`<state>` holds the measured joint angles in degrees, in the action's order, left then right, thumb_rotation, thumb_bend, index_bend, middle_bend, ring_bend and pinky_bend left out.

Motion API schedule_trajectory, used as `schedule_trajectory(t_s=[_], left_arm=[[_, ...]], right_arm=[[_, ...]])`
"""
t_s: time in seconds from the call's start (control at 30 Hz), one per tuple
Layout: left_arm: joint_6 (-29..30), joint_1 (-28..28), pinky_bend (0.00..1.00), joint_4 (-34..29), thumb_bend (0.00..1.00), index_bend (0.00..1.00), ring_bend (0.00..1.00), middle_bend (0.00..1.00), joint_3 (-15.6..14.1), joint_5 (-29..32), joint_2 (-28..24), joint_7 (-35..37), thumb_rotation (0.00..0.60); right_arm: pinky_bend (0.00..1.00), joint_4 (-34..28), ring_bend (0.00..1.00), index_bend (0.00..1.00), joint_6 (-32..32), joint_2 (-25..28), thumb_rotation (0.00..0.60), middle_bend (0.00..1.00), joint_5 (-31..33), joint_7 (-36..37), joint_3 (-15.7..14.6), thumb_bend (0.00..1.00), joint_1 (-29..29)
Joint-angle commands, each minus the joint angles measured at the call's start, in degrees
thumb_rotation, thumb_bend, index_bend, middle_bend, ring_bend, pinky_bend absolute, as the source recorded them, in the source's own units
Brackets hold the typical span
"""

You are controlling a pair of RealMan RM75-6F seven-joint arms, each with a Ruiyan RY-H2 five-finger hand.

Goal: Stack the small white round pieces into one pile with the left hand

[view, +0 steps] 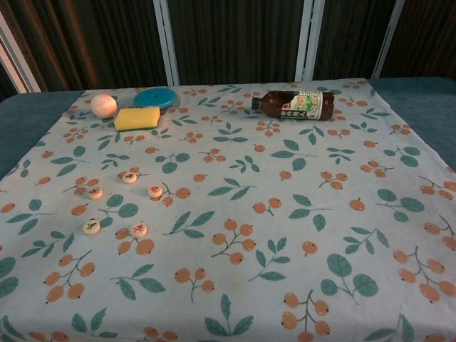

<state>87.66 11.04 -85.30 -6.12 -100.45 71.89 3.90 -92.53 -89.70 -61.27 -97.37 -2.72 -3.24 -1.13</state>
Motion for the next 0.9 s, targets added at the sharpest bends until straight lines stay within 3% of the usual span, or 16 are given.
schedule_trajectory(t_s=[0.03,0.1,0.13,0.2,0.23,0.3,0.37,0.47,0.73,0.9], left_arm=[[-1.11,0.15,0.0,-0.05,0.4,0.0,0.0,0.0,-0.2,0.19,0.16,-0.35,0.6],[-2.01,0.5,0.01,-0.2,0.4,0.0,0.0,0.01,-0.46,-0.12,0.79,0.3,0.6],[-1.96,0.51,0.1,-0.02,0.4,0.0,0.03,0.05,-0.21,-0.09,1.98,0.71,0.6],[-1.6,0.51,0.46,1.3,0.4,0.0,0.25,0.29,0.61,0.11,5.07,1.48,0.6],[-2.49,0.69,0.76,2.3,0.4,0.01,0.52,0.54,1.23,1.22,7.47,2.17,0.6],[-5.1,1.57,0.97,3.5,0.4,0.06,0.85,0.85,2.21,3.33,10.67,3.64,0.6],[-7.25,2.61,1.0,6.44,0.41,0.17,0.99,0.99,4.3,5.99,14.6,3.98,0.6],[-10.8,3.85,1.0,10.72,0.41,0.26,1.0,1.0,6.42,9.78,18.88,2.02,0.6],[-17.95,6.46,1.0,13.34,0.41,0.28,1.0,1.0,9.61,16.44,22.58,1.89,0.6],[-19.65,7.64,1.0,15.41,0.41,0.32,1.0,1.0,9.64,17.24,25.17,0.23,0.6]], right_arm=[[0.0,-0.16,0.0,0.0,-0.02,-0.01,0.6,0.0,-0.23,-0.03,-0.01,0.07,0.09],[0.0,-0.14,0.0,0.0,0.08,-0.1,0.6,0.0,-0.39,-0.24,-0.1,0.07,0.11],[0.0,-0.28,0.0,0.0,0.18,-0.16,0.6,0.0,-0.41,-0.04,-0.13,0.07,0.17],[0.0,-0.26,0.0,0.0,0.44,-0.24,0.6,0.0,-0.36,-0.15,-0.09,0.07,0.32],[0.0,-0.29,0.0,0.0,0.73,-0.28,0.6,0.0,-0.29,-0.34,-0.12,0.07,0.41],[0.0,-0.46,0.0,0.0,1.12,-0.27,0.6,0.0,-0.2,-0.38,-0.19,0.07,0.55],[0.0,-0.48,0.0,0.0,1.11,-0.27,0.6,0.0,-0.51,-0.4,-0.26,0.07,0.63],[0.0,-0.2,0.0,0.0,0.56,-0.32,0.6,0.0,-1.16,-0.09,-0.37,0.07,0.56],[0.0,-0.13,0.0,0.0,0.62,-0.26,0.6,0.0,-0.33,0.27,-0.08,0.07,0.53],[0.0,-0.13,0.0,0.0,0.56,-0.18,0.6,0.0,-0.02,0.49,0.04,0.07,0.5]])
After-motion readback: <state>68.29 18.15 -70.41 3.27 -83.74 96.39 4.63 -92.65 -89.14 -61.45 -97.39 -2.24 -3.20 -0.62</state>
